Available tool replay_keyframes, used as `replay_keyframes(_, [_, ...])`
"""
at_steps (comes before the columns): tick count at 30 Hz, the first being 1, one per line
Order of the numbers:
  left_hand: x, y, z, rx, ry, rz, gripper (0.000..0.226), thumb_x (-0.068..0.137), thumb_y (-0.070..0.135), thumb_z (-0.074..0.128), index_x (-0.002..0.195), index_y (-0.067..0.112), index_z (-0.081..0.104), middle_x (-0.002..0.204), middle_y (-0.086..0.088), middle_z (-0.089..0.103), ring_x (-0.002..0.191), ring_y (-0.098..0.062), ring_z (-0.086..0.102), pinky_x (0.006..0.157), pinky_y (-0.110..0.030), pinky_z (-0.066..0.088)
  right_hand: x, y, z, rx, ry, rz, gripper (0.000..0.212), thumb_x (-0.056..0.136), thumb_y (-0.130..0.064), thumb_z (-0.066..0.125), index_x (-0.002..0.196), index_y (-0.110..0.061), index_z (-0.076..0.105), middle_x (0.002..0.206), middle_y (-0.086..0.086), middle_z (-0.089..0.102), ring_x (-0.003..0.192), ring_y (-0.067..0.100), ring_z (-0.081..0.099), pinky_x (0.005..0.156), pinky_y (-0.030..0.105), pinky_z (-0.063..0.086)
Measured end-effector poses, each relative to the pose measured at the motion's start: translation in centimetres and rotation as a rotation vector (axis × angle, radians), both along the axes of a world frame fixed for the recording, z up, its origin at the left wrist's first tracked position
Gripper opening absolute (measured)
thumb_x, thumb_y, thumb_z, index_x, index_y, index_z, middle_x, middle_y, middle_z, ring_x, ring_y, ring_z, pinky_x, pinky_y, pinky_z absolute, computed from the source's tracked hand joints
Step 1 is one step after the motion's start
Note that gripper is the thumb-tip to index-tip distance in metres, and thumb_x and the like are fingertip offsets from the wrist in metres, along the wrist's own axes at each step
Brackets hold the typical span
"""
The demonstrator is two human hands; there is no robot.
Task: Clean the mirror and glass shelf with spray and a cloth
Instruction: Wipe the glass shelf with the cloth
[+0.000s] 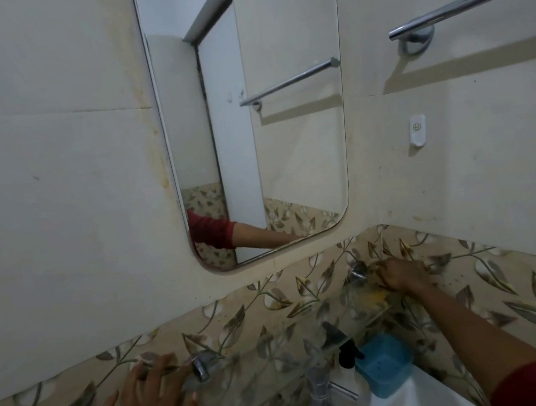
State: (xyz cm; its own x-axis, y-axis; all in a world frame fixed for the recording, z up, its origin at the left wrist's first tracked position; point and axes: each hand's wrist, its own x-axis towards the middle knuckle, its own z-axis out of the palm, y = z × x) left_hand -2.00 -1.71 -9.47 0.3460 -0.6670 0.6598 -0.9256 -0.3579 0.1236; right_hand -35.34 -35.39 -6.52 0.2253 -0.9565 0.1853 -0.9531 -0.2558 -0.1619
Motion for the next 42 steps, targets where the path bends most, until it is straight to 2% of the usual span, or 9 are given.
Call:
replay_keyframes(4, [-0.1,0.1,0.3,0.079,0.043,-0.011,0.044,0.068,0.047,0.038,0.083,0.026,0.074,0.103,-0.007,0.073,0.1,-0.034,0.061,0.074,-0.046,0.044,0.5,0.3,-0.6,-0.032,0.163,-0.039,0.044,0.097,-0.038,0.02,0.13,-0.023,0.046,0.139,0.008,0.049,0.121,0.029,0.05,0.1,0.044,0.037])
replay_keyframes(8, [-0.3,0.7,0.6,0.104,0.07,-0.042,0.04,0.069,0.046,0.039,0.087,0.026,0.069,0.105,-0.007,0.071,0.103,-0.032,0.058,0.074,-0.05,0.045,0.8,0.3,-1.1,0.014,0.117,-0.004,0.044,0.099,-0.036,0.02,0.133,-0.021,0.043,0.144,0.009,0.044,0.128,0.027,0.044,0.107,0.04,0.031])
replay_keyframes(10, [0.5,0.8,0.2,0.233,0.054,-0.053,0.05,0.077,0.048,0.038,0.103,0.02,0.07,0.123,-0.007,0.064,0.115,-0.035,0.055,0.087,-0.056,0.042,0.8,0.7,-1.8,0.042,0.041,0.048,0.045,0.1,-0.036,0.019,0.137,-0.019,0.038,0.149,0.009,0.038,0.134,0.027,0.036,0.112,0.04,0.023])
replay_keyframes(13, [1.4,0.9,-0.2,0.354,0.067,-0.091,0.058,0.085,0.05,0.032,0.129,0.021,0.056,0.145,-0.01,0.042,0.135,-0.038,0.033,0.108,-0.062,0.019,1.3,2.1,-2.2,0.041,-0.05,0.062,0.045,0.1,-0.033,0.021,0.136,-0.013,0.038,0.148,0.013,0.037,0.135,0.029,0.035,0.114,0.042,0.022])
replay_keyframes(16, [0.7,0.6,-0.1,0.256,0.084,-0.046,0.051,0.075,0.048,0.037,0.1,0.021,0.072,0.117,-0.008,0.066,0.113,-0.036,0.054,0.086,-0.061,0.043,2.7,4.1,-2.4,0.068,-0.099,0.063,0.047,0.099,-0.034,0.021,0.137,-0.011,0.037,0.147,0.016,0.038,0.134,0.032,0.036,0.113,0.043,0.022])
replay_keyframes(20, [0.3,0.4,-0.1,0.188,0.133,-0.031,0.044,0.068,0.051,0.037,0.09,0.031,0.069,0.111,-0.002,0.067,0.109,-0.03,0.047,0.077,-0.053,0.043,5.2,6.5,-2.8,0.077,-0.16,0.065,0.046,0.095,-0.035,0.025,0.127,-0.008,0.044,0.143,0.015,0.042,0.132,0.029,0.037,0.115,0.047,0.02])
replay_keyframes(26, [0.5,0.5,-0.2,0.18,0.099,-0.01,0.047,0.071,0.05,0.034,0.093,0.029,0.07,0.113,-0.004,0.067,0.11,-0.037,0.055,0.079,-0.055,0.044,9.9,10.2,-3.2,0.142,-0.223,0.051,0.06,0.094,-0.04,0.021,0.148,-0.015,0.017,0.158,0.009,0.015,0.145,0.026,0.013,0.119,0.047,0.002])
replay_keyframes(37, [-0.2,1.1,0.3,0.174,0.138,-0.064,0.051,0.073,0.048,0.03,0.096,0.024,0.07,0.117,-0.008,0.063,0.114,-0.038,0.051,0.087,-0.057,0.037,15.9,17.8,-3.7,0.034,-0.13,0.222,0.059,0.088,-0.043,0.031,0.139,-0.014,0.032,0.15,0.011,0.032,0.139,0.028,0.025,0.117,0.05,0.011])
replay_keyframes(42, [-0.2,1.7,0.6,-0.006,0.298,-0.1,0.042,0.073,0.032,0.044,0.105,0.018,0.068,0.119,-0.008,0.063,0.12,-0.036,0.049,0.097,-0.053,0.03,19.0,22.9,-3.9,-0.033,-0.264,0.306,0.05,0.094,-0.037,0.031,0.138,-0.016,0.037,0.147,0.008,0.039,0.138,0.023,0.029,0.119,0.041,0.009])
